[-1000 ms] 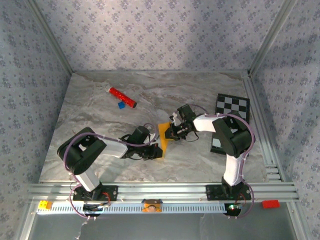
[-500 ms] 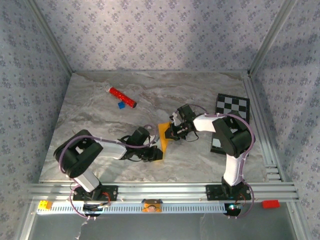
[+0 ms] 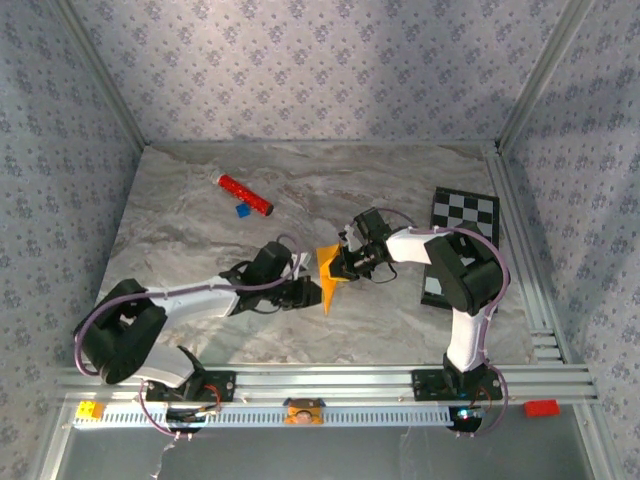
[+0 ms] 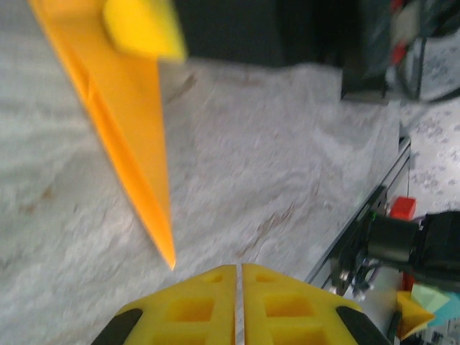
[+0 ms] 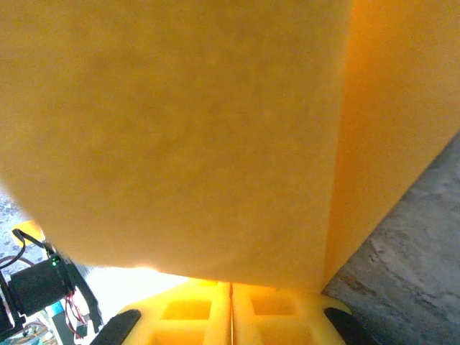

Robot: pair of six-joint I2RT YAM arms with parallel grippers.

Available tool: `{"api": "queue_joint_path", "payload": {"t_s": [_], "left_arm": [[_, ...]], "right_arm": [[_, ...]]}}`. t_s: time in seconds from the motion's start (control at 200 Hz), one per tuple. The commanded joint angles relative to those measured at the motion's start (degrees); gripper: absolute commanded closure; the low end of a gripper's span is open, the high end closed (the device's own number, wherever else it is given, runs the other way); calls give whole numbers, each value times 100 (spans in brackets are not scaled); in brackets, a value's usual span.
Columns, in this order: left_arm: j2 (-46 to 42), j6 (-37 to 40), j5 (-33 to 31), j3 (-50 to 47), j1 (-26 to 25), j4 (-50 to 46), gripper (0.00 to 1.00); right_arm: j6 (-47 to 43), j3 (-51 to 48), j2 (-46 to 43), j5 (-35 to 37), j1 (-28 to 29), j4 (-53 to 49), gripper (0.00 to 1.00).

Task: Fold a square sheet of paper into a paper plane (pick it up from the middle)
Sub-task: Fold the wing for the fifth time at the center of the table.

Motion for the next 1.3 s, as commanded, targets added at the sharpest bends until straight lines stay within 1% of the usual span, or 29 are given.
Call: {"api": "queue_joint_path", "payload": {"t_s": [0.0, 0.08, 0.245, 0.545, 0.89, 1.294], "left_arm": [[369, -99, -92, 327, 14, 279, 92], [706, -196, -36, 471, 5, 548, 94], [1241, -223, 30, 818, -57, 689, 95], [1818, -66, 38, 1151, -90, 471, 96], [2123, 45, 6, 1042, -131, 304, 99], [1884, 115, -23, 491, -190, 164, 99]], "right_arm": [[-37, -81, 373, 681, 44, -390, 90], [-33, -77, 364, 681, 47, -385, 90], [-42, -64, 347, 696, 47, -404, 90], [-35, -77, 357, 709, 52, -394, 90], [-42, -84, 382, 715, 54, -397, 90], [-68, -98, 391, 771, 45, -437, 90]]}}
